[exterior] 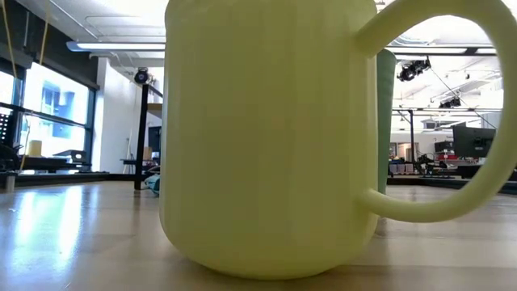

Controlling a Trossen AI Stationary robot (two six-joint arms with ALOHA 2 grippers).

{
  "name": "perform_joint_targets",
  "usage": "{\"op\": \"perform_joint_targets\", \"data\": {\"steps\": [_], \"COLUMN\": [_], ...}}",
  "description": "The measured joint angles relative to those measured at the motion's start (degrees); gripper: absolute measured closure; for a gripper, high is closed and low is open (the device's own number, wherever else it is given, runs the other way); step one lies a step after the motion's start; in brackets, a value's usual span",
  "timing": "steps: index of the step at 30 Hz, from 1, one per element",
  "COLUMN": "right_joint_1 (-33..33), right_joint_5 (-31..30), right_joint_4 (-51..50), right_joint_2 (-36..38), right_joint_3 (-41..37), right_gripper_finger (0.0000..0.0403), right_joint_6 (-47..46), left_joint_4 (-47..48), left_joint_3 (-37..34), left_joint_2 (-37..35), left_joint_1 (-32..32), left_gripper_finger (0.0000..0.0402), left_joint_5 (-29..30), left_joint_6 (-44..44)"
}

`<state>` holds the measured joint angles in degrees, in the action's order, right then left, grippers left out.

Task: Stack small to large cups/mugs on shelf
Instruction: Put the green cup on the shelf

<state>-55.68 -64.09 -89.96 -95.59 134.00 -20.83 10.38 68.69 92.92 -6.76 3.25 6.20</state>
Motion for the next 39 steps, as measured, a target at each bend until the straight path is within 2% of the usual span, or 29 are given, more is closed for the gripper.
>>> {"op": "perform_joint_targets", "data": {"steps": [7, 13, 17, 21, 26, 32, 35, 39], "right_joint_1": [-2.4, -8.1, -11.8, -14.3, -15.6, -15.6, -15.6, -15.6], "right_joint_5": [-7.4, -11.9, -12.4, -10.8, -3.3, 14.3, 22.9, 30.1], "right_joint_4": [0.0, 0.1, 3.4, 12.6, 34.4, 62.4, 67.4, 70.0], "right_joint_2": [1.2, 8.1, 13.8, 20.0, 28.3, 37.1, 40.8, 44.4], "right_joint_3": [-10.2, -22.9, -32.6, -41.8, -52.0, -62.0, -65.8, -70.6], "right_gripper_finger": [0.0292, 0.0292, 0.0292, 0.0292, 0.0292, 0.0296, 0.0304, 0.0315], "right_joint_6": [-1.6, -12.3, -17.1, -15.2, 1.2, 26.8, 31.3, 30.9], "left_joint_4": [-0.6, -2.0, -4.0, -4.4, -4.8, -5.8, -6.0, -5.5], "left_joint_3": [0.0, 0.0, 0.0, 0.0, 0.0, 0.0, 0.0, 0.0], "left_joint_2": [0.0, 0.0, 0.0, 0.0, 0.0, 0.0, 0.0, 0.0], "left_joint_1": [0.0, 0.0, 0.0, 0.0, 0.0, 0.0, 0.0, 0.0], "left_gripper_finger": [0.0252, 0.0252, 0.0252, 0.0252, 0.0252, 0.0252, 0.0252, 0.0252], "left_joint_5": [-0.7, -1.5, -3.2, -3.3, -3.0, -2.6, -2.5, -0.9], "left_joint_6": [0.0, 0.0, 0.1, 0.1, 0.1, 0.0, -0.4, -0.6]}}
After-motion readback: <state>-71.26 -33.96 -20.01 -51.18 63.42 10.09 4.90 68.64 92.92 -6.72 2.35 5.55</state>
